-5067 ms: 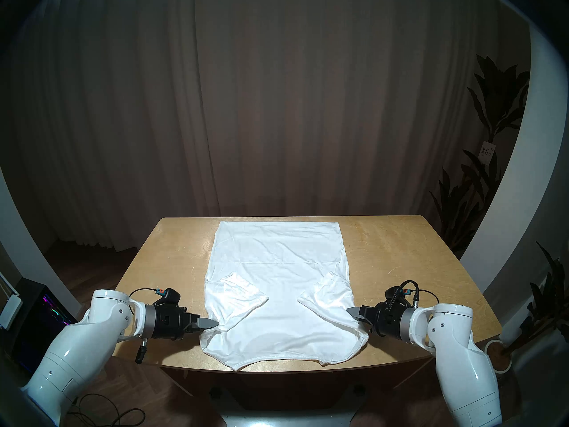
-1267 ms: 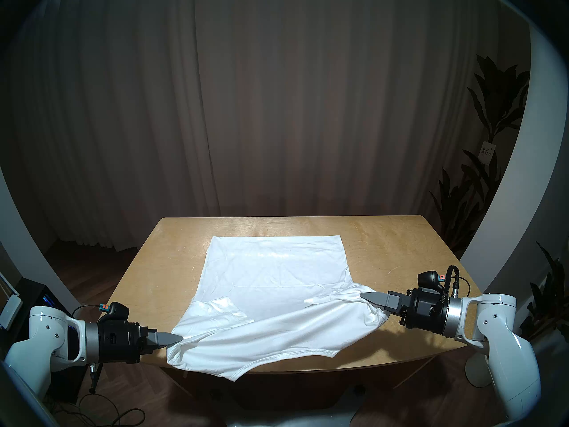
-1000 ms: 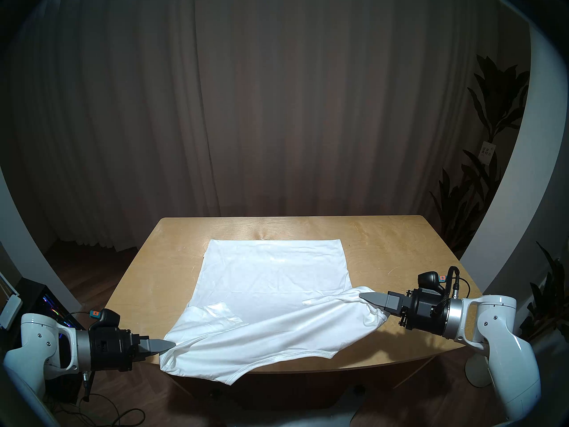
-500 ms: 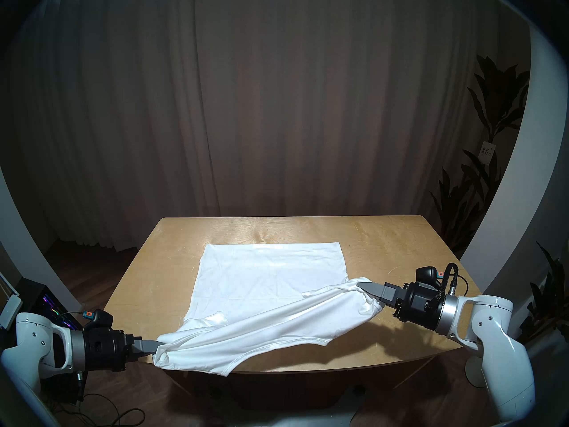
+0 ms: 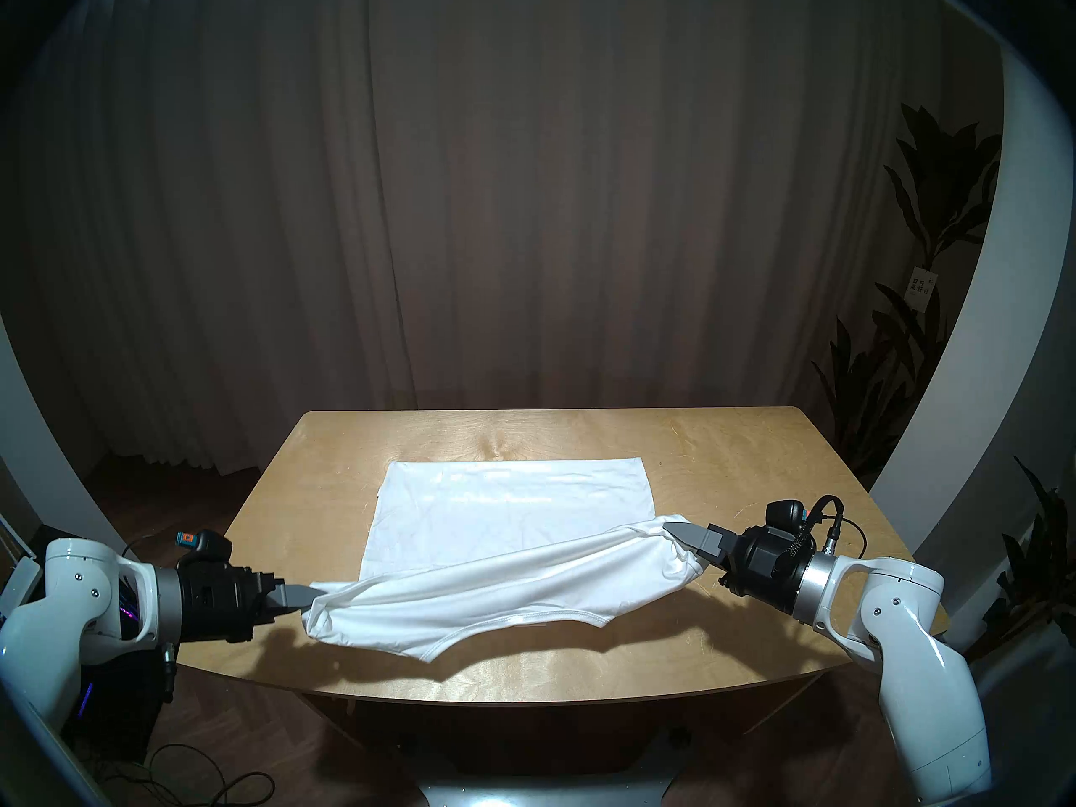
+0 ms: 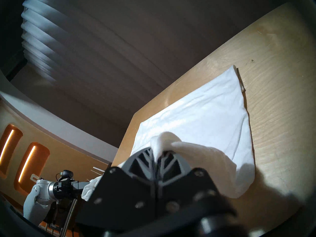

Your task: Fold the shirt by bringing both sleeves in and then folding it in half

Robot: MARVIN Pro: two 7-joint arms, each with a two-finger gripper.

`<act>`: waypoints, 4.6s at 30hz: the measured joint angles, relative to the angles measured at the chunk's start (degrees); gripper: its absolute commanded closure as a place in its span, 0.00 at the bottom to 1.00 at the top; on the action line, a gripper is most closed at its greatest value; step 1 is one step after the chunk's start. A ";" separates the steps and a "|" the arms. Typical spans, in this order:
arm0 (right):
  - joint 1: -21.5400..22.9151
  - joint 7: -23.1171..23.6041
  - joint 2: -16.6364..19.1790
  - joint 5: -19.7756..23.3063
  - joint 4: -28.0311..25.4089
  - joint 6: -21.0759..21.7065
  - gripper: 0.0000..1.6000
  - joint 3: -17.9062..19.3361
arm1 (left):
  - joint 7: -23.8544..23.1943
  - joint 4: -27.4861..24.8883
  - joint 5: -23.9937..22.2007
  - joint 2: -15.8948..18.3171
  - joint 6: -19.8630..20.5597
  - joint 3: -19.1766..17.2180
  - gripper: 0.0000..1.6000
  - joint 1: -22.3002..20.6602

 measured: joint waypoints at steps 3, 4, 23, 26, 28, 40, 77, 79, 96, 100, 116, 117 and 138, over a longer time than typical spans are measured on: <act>0.69 -0.90 -0.54 -0.40 0.50 -0.68 1.00 -0.09 | 0.80 0.65 -0.76 1.81 -1.28 1.37 1.00 -1.80; 0.89 -1.15 -0.70 -0.51 0.64 -0.88 1.00 -0.11 | 1.02 0.86 -0.96 2.30 -1.64 1.77 1.00 -2.29; 7.89 -7.34 -4.24 -4.09 8.63 -4.71 1.00 -4.68 | 5.76 7.60 -5.78 10.72 -9.00 15.57 1.00 -14.13; 9.49 -8.17 -4.77 -4.53 9.90 -5.17 1.00 -5.50 | 6.38 8.19 -6.48 11.05 -9.84 17.40 1.00 -15.88; 10.59 -8.69 -5.12 -4.81 10.66 -5.47 1.00 -6.00 | 6.78 8.52 -6.90 11.18 -10.36 18.65 1.00 -17.04; 16.93 -11.73 -6.79 -6.37 14.28 -6.84 1.00 -8.06 | 9.20 9.46 -8.44 11.32 -12.74 25.83 1.00 -24.01; 27.65 -18.53 -9.99 -9.59 24.34 -7.40 1.00 -9.14 | 15.94 16.30 -7.52 3.77 -15.65 39.62 1.00 -43.70; 28.01 -18.87 -10.20 -9.80 24.95 -7.40 1.00 -9.27 | 16.39 17.00 -7.21 3.03 -15.71 40.23 1.00 -45.00; 30.20 -20.92 -11.86 -10.95 28.10 -7.39 1.00 -11.17 | 19.64 23.60 -4.60 -2.86 -16.16 43.98 1.00 -53.73; 30.65 -21.23 -12.22 -11.22 28.58 -7.40 1.00 -11.92 | 20.33 25.12 -4.05 -4.14 -16.26 44.64 1.00 -55.50; 32.78 -22.32 -13.16 -12.35 30.62 -7.45 1.00 -13.58 | 23.16 32.17 -1.47 -9.78 -16.58 47.59 1.00 -62.93; 32.94 -22.39 -13.21 -12.41 30.77 -7.46 1.00 -13.59 | 23.35 32.69 -1.31 -10.15 -16.59 47.82 1.00 -63.37; 36.26 -23.87 -14.03 -12.91 34.02 -7.69 1.00 -12.73 | 26.48 43.12 2.06 -17.02 -16.79 52.30 1.00 -71.60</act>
